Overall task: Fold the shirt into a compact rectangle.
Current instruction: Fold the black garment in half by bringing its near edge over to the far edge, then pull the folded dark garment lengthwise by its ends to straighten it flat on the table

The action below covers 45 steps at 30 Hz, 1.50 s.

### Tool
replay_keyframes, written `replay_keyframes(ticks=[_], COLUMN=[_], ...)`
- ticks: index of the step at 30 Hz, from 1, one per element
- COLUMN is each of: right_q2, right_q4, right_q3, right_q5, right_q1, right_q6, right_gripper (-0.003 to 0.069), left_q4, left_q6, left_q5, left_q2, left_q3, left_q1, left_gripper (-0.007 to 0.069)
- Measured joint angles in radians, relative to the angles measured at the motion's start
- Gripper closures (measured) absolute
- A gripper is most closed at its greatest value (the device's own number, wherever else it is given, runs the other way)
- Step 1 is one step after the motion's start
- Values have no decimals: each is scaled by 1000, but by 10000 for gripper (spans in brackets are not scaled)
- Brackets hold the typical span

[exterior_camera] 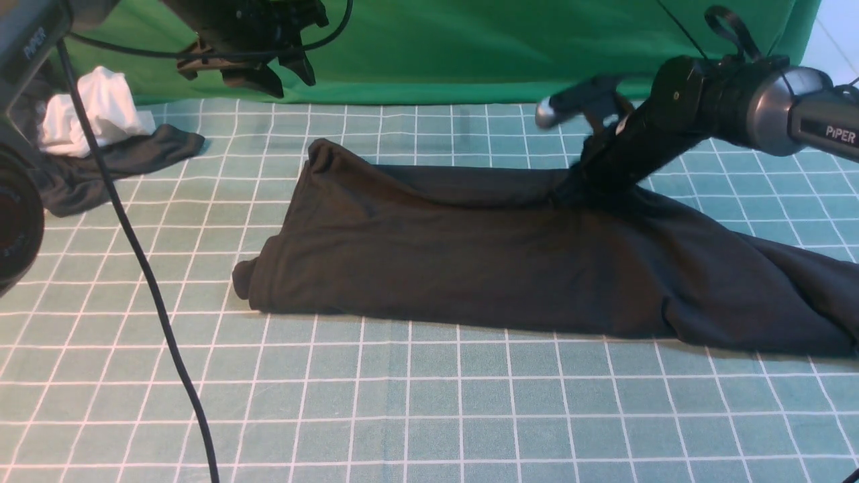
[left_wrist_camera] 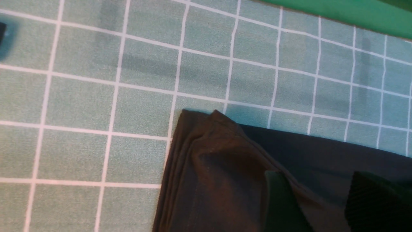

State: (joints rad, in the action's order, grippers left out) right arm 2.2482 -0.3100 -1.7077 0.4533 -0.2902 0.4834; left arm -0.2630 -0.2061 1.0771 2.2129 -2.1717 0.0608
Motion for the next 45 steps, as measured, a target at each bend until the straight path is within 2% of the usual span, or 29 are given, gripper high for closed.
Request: replay_keyframes(ticks=[3,7,10,11,15,16,17,18,23,26,27,28,30,31,33,34,35,36,37,38,42,45], right_q2=[1,-20,-94,-100,-227,-232,-278,-278,-441,-497,-525,-534,-541,-541,-537,-535,-528,-526,-509,-495,-445,-405], right_q4=[4,5,6,6,5,5,7,8,21,29,35,39,45,46,49,49,49,49,49,49,48,49], right_q3=[-9,-39,-90,-90,-136,-136,-133,-132,58,171,265,322,425,444,550,556,602,607,638,651,662,662], right_q5=[-162,-113,133,133,548,564,672,680,745,751,729,706,612,602,485,477,403,394,331,299,244,213], right_q1=[24,58,107,110,222,222,279,285,485,544,578,590,608,609,610,612,612,612,612,612,612,608], right_q6=[-25,-38,-42,-42,-42,-42,-57,-61,-139,-141,-140,-135,-130,-129,-128,-128,-139,-140,-155,-166,-185,-188], right_gripper=[635,629,636,637,645,645,645,645,645,643,625,608,531,522,364,337,232,232,137,103,87,142], left_q4=[-11,-15,-20,-20,-23,-23,-23,-24,-46,-48,-49,-49,-49,-49,-49,-49,-49,-49,-51,-51,-51,-51], left_q6=[0,0,0,0,4,4,5,5,8,9,9,10,19,19,29,30,30,30,31,32,39,42], left_q5=[-9,-8,44,48,136,136,139,139,140,140,140,140,141,141,141,141,141,141,141,141,141,141], left_q2=[0,0,-1,-1,-1,-1,-1,-1,-2,-2,-2,-2,-2,-2,-2,-2,-2,-2,-2,-2,-2,-2], left_q3=[0,0,0,-1,-31,-34,-49,-49,-60,-60,-60,-60,-60,-60,-60,-60,-60,-60,-60,-60,-60,-60], left_q1=[0,0,-2,-2,-3,-3,-3,-4,-8,-10,-10,-10,-10,-10,-10,-10,-10,-10,-10,-10,-10,-10], left_gripper=[363,363,367,367,367,367,367,367,367,367,367,367,367,367,367,367,367,367,367,367,367,367])
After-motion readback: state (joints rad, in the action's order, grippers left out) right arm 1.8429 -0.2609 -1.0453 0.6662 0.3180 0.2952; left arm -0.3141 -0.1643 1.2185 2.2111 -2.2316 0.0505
